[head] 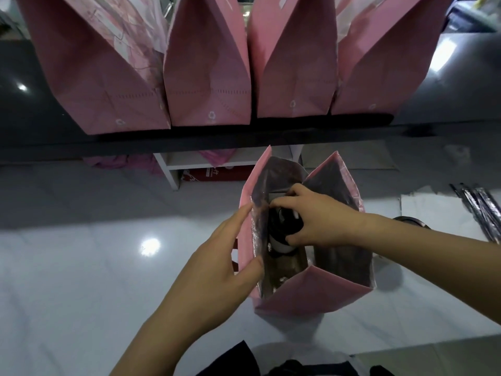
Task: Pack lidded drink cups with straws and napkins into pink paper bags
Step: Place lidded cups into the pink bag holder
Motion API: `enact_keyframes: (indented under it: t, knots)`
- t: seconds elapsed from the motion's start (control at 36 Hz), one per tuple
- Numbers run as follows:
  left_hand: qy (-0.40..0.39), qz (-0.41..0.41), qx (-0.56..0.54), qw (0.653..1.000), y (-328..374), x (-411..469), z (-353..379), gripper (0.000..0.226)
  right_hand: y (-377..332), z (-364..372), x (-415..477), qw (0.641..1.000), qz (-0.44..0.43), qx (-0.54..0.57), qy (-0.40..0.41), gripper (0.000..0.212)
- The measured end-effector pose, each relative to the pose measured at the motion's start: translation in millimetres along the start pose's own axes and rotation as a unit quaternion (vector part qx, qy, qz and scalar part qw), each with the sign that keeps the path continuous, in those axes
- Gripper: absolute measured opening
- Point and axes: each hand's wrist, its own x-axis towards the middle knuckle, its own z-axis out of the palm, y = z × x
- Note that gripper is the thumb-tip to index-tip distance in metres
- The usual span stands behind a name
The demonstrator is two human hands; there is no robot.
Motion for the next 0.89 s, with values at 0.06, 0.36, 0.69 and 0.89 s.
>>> enact_keyframes:
  t: [0.06,0.36,0.69,0.89]
  knots:
    - [0.0,-0.004,-0.001,1.0,0.1,0.5,-0.2,0.074,1.0,-0.7,-0.8,1.0,0.001,0.0,0.002,0.07]
    - [0.006,-0.014,-0.001,1.0,0.9,2.8,5.8,0.072,-1.0,9.7,2.7,0.998,0.0,-0.064,-0.029,0.073]
    - [0.034,0.02,0.019,0.999,1.6,2.3,10.0,0.071,7.0,-1.8,1.8,0.993,0.021,-0.115,0.003,0.065]
    - [0.027,0.024,0.016,0.999,5.6,0.8,14.6,0.067,15.8,4.2,-3.7,0.995,0.039,-0.087,-0.006,0.066]
